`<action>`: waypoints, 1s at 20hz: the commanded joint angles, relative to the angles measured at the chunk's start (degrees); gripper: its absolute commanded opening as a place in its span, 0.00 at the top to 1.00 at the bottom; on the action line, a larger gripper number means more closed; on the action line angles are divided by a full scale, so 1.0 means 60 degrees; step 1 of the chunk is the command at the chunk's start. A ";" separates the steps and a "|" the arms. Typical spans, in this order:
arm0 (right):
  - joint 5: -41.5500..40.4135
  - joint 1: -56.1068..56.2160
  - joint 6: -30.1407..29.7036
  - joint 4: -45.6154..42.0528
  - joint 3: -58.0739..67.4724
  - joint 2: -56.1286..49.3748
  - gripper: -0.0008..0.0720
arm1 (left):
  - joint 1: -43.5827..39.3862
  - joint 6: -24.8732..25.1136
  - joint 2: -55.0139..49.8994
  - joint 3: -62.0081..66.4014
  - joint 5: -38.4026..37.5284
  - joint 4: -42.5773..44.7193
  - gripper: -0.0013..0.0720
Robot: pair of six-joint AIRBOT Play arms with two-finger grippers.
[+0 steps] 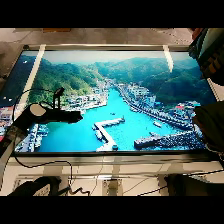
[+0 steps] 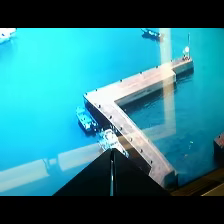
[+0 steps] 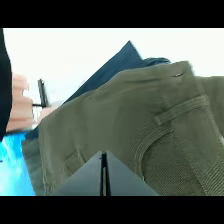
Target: Fold the clothes and pants, and hang the long-sleeved shirts on hangers.
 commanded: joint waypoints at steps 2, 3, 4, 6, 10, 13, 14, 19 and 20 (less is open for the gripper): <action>-0.0164 0.1413 -0.0357 -0.0178 0.0051 -0.0033 0.95 | 0.0331 0.0969 0.0007 0.0645 0.0368 0.0262 0.96; -0.0313 0.2033 -0.0831 -0.0160 0.0051 -0.0033 0.95 | 0.0339 0.1078 0.0007 0.1009 0.0393 0.0572 0.96; -0.0481 0.2856 -0.1443 -0.0160 0.0047 -0.0033 0.95 | 0.0353 0.1071 0.0007 0.1450 0.0382 0.0984 0.96; -0.0652 0.4787 -0.3042 -0.0168 0.0047 -0.0044 0.95 | 0.0412 0.1064 0.0087 0.2565 0.0331 0.2007 0.96; -0.0958 0.9125 -0.3960 -0.0882 0.0022 -0.0149 0.95 | 0.0619 0.1064 0.0568 0.3923 0.0364 0.3388 0.96; -0.0914 1.2163 -0.4309 -0.1887 0.0022 -0.0226 0.95 | 0.0630 0.1064 0.0936 0.3931 0.0361 0.3377 0.96; -0.0918 1.2925 -0.4299 -0.2506 0.0022 -0.0229 0.95 | 0.0630 0.1064 0.0947 0.3931 0.0361 0.3377 0.96; 0.0018 1.4495 -0.4258 -0.3701 0.0022 -0.0229 0.95 | 0.0630 0.1064 0.0943 0.3927 0.0361 0.3377 0.96; 0.0375 1.4513 -0.4262 -0.3661 0.0022 -0.0229 0.95 | 0.0630 0.1064 0.0943 0.3927 0.0361 0.3377 0.96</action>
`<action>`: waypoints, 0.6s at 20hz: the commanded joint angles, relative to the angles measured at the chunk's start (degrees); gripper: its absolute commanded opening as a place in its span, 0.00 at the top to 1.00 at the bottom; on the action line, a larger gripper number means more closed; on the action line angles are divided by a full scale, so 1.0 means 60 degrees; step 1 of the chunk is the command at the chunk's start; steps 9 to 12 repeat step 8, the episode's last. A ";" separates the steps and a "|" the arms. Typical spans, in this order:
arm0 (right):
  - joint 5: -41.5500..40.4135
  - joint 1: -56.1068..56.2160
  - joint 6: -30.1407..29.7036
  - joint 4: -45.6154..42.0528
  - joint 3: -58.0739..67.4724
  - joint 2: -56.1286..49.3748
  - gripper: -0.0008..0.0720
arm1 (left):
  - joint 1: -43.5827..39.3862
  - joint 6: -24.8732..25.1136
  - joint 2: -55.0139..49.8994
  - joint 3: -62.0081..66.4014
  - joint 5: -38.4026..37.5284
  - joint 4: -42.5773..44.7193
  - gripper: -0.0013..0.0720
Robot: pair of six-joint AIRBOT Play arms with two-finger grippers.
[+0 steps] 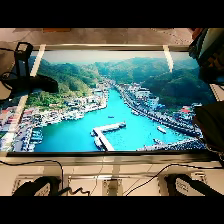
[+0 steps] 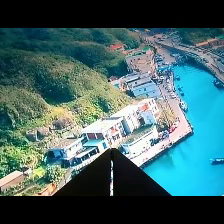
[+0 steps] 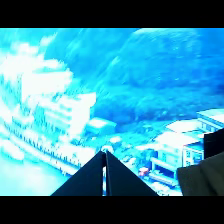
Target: Fold the clothes and pants, and hang the long-sleeved shirts on hangers.
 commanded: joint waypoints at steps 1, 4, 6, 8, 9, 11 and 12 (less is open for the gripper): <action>0.0962 0.0725 -0.0076 -0.0492 0.0004 -0.0004 0.95 | 0.0011 0.0004 0.0033 0.0040 0.0007 0.0069 0.96; 0.0914 0.0725 -0.0076 -0.0492 0.0004 0.0000 0.95 | 0.0011 0.0004 0.0033 0.0040 0.0007 0.0069 0.96; 0.0911 0.0725 -0.0076 -0.0492 0.0004 0.0000 0.95 | 0.0011 0.0004 0.0033 0.0040 0.0007 0.0069 0.96; 0.0914 0.0725 -0.0076 -0.0492 0.0004 0.0000 0.95 | 0.0011 0.0004 0.0033 0.0040 0.0007 0.0069 0.96; 0.0914 0.0725 -0.0076 -0.0492 0.0004 0.0000 0.95 | 0.0011 0.0004 0.0033 0.0040 0.0007 0.0069 0.96; 0.0914 0.0725 -0.0076 -0.0492 0.0004 0.0000 0.95 | 0.0011 0.0004 0.0033 0.0040 0.0007 0.0069 0.96; 0.0914 0.0725 -0.0076 -0.0492 0.0004 0.0000 0.95 | 0.0011 0.0004 0.0033 0.0040 0.0007 0.0069 0.96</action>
